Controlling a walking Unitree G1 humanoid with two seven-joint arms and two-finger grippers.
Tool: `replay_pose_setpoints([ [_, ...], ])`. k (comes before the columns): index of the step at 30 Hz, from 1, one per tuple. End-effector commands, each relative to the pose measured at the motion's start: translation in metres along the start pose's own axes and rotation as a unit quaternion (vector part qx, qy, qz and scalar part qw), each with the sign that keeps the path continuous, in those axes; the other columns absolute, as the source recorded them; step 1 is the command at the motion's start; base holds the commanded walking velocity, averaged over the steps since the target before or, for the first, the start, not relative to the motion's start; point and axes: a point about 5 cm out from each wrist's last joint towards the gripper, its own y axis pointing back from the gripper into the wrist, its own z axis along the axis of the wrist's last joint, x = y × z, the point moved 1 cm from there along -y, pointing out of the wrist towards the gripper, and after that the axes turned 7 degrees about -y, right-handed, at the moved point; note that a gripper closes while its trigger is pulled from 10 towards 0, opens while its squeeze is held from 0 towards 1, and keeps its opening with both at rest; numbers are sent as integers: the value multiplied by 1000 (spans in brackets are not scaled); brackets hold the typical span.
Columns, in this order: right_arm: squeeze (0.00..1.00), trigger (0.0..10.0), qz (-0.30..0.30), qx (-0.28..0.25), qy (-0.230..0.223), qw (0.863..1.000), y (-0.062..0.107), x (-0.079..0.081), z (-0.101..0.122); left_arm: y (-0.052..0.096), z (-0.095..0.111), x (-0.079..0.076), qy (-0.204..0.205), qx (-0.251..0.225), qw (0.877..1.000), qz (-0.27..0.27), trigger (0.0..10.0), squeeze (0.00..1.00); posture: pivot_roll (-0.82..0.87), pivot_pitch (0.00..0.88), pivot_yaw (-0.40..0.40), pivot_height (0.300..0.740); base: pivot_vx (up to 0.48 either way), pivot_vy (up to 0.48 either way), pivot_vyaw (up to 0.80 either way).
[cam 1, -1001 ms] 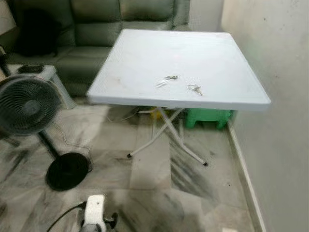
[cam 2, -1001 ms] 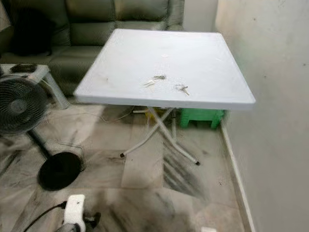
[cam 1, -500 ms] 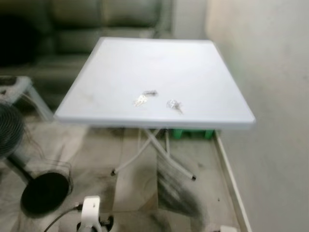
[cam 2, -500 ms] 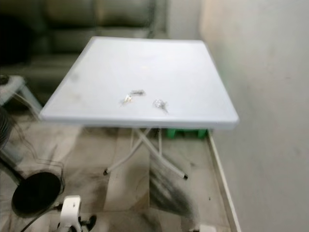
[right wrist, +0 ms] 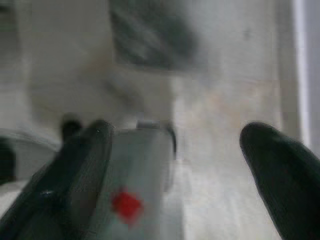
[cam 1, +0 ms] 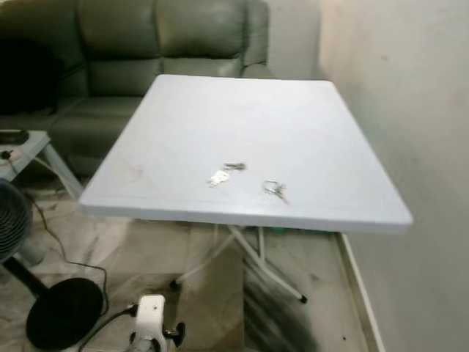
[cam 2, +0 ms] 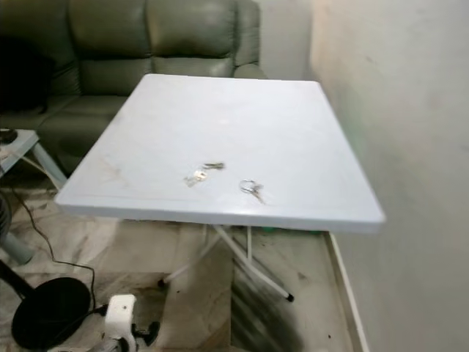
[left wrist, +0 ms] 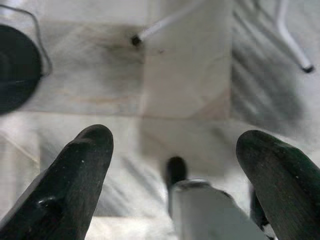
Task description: Hang keys on a hook
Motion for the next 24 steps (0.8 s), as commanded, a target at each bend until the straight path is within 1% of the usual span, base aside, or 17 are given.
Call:
replay_pose_setpoints([
  [1,0,10000,-7,26,-2,1000,4,-8,-15,-1,4,-7,4,-4,1000,-4,10000,0,-38,0,13,740,0,458,0],
  [12,0,10000,-6,27,-2,1000,4,-8,-16,-1,0,-5,5,0,1000,-1,10000,0,-35,0,10,740,0,456,0],
  [16,0,10000,-4,25,-1,1000,4,-5,-15,0,-1,-4,5,2,1000,0,10000,0,-33,0,9,740,0,449,0],
  [18,0,10000,-3,25,-1,1000,3,-4,-14,0,-1,-4,4,2,1000,1,10000,0,-33,0,9,740,244,304,0],
  [24,0,10000,-2,22,-2,1000,3,-4,-12,0,-2,-4,-6,0,1000,0,10000,0,-31,0,10,740,0,0,0],
])
